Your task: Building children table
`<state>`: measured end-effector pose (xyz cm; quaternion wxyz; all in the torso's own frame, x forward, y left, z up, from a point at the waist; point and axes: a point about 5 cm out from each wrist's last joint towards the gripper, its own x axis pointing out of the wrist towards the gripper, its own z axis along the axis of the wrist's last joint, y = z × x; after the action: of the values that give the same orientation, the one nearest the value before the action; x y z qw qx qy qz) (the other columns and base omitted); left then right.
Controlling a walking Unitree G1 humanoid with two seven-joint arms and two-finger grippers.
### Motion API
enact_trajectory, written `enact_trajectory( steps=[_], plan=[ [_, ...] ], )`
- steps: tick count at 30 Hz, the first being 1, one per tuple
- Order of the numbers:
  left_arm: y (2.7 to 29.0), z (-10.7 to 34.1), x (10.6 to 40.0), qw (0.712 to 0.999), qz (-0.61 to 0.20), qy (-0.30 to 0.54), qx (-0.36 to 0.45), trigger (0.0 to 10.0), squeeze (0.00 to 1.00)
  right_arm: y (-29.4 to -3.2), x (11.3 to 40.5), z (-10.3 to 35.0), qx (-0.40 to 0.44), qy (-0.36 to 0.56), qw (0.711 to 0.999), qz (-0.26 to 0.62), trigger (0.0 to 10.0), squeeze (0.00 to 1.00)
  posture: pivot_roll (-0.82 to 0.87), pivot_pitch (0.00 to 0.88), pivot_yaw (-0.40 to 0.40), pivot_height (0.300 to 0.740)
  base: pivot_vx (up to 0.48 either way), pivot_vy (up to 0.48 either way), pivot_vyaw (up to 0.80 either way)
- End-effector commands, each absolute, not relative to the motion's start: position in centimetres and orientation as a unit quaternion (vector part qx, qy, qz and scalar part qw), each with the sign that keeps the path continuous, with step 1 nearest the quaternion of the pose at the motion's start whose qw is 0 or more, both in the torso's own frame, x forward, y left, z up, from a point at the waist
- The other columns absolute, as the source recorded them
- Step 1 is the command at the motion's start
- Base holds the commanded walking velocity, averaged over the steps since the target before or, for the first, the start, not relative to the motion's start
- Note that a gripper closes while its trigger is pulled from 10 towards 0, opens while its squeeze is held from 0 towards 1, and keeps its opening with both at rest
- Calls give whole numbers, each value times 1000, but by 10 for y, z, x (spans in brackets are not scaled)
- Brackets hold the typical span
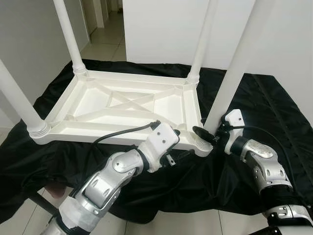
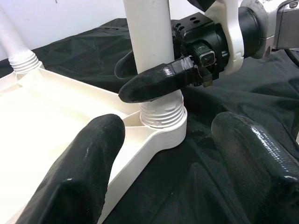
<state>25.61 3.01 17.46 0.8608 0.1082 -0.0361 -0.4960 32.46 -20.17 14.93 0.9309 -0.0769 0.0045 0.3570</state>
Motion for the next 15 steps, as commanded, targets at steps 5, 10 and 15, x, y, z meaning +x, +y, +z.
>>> enact_trajectory(
  steps=[5,10,15],
  plan=[
    [30,172,255,851,-512,-27,110,10000,0,-202,324,142,-53,18,935,351,3020,0,6,25,-29,740,0,0,0],
    [30,173,256,852,-510,-29,110,10000,0,-200,326,153,-10,8,953,303,10000,0,-1,36,-34,740,0,0,0],
    [31,172,256,854,-509,-27,110,10000,0,-187,323,158,-1,-22,968,251,10000,0,-6,43,-35,740,0,0,0]
  ],
)
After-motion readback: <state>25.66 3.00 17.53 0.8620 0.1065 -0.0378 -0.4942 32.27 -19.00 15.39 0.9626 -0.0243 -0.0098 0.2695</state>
